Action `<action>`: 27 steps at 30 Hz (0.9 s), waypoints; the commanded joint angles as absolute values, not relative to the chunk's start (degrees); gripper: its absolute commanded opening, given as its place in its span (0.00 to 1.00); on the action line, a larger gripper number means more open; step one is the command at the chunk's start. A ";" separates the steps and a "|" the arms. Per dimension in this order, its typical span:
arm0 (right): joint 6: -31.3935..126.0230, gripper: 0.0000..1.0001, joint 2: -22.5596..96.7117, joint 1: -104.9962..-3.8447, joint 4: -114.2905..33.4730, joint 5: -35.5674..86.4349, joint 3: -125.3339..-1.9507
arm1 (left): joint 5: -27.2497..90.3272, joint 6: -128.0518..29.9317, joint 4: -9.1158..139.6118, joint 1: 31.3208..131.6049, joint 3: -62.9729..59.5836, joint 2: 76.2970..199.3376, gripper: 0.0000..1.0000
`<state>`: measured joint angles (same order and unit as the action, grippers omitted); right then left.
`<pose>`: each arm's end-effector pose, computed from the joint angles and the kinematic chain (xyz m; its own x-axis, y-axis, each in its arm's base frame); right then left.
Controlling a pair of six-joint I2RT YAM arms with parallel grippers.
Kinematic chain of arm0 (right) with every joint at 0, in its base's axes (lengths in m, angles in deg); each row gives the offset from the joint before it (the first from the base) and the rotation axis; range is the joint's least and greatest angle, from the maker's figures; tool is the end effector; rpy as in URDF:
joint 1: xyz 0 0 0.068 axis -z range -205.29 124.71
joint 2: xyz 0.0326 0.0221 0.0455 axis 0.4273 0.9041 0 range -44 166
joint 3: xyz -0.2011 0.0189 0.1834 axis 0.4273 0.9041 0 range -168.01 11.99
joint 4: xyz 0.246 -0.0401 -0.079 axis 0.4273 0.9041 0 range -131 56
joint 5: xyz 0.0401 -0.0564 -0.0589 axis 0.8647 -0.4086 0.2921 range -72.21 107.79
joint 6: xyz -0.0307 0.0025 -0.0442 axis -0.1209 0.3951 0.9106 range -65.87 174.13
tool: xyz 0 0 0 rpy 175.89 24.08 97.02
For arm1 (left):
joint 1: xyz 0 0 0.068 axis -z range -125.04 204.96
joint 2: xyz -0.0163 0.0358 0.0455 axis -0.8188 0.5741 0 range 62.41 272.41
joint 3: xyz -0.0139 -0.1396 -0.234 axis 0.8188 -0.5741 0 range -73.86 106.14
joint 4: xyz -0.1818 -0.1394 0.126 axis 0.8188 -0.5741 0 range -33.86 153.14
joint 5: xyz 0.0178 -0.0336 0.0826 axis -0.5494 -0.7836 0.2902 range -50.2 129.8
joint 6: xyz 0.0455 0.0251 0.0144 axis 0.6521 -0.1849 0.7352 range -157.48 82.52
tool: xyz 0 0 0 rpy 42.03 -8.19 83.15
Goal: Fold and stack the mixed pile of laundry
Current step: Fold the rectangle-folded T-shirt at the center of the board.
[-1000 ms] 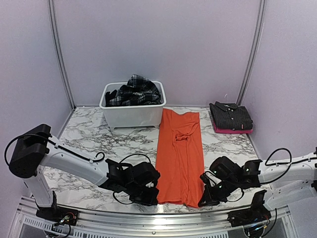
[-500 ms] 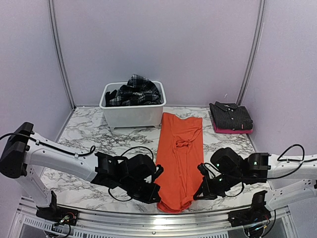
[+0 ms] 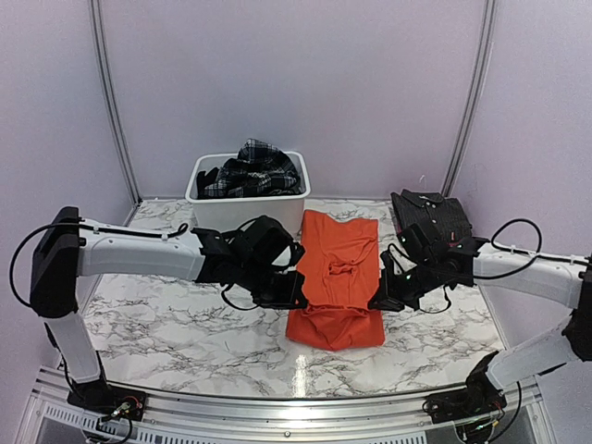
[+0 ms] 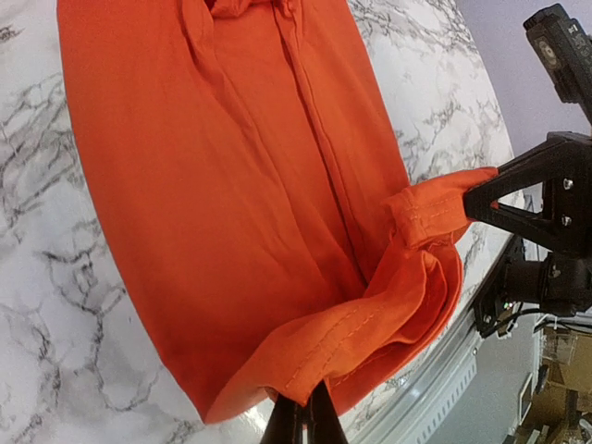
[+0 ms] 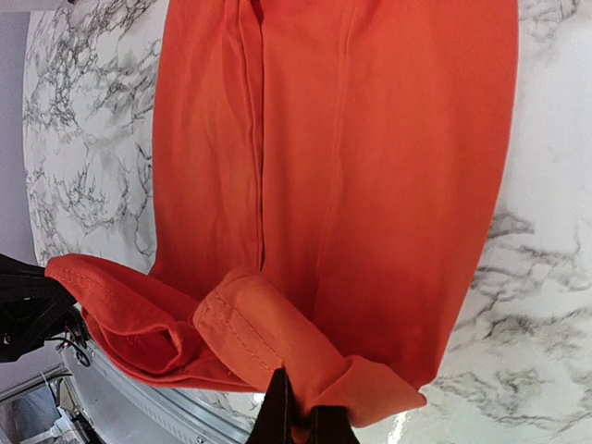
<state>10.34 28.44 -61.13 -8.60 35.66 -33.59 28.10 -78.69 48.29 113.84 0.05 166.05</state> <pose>0.1891 0.1501 0.2154 -0.9766 0.1072 -0.1864 -0.0118 0.8390 0.5440 0.2018 -0.3481 0.2243 -0.8744 0.2000 -0.4421 0.4478 0.6836 -0.5763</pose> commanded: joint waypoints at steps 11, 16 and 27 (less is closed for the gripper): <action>25.89 0.00 48.43 -45.56 -12.14 41.74 -50.38 | 24.75 -71.25 41.51 102.69 20.31 182.75 0.00; 26.86 0.00 54.06 -43.95 -13.49 43.18 -54.46 | 23.46 -70.44 40.46 100.50 26.94 187.87 0.00; 29.80 0.00 61.18 -40.68 -12.37 43.87 -62.18 | 22.70 -69.47 39.98 98.24 35.32 194.94 0.00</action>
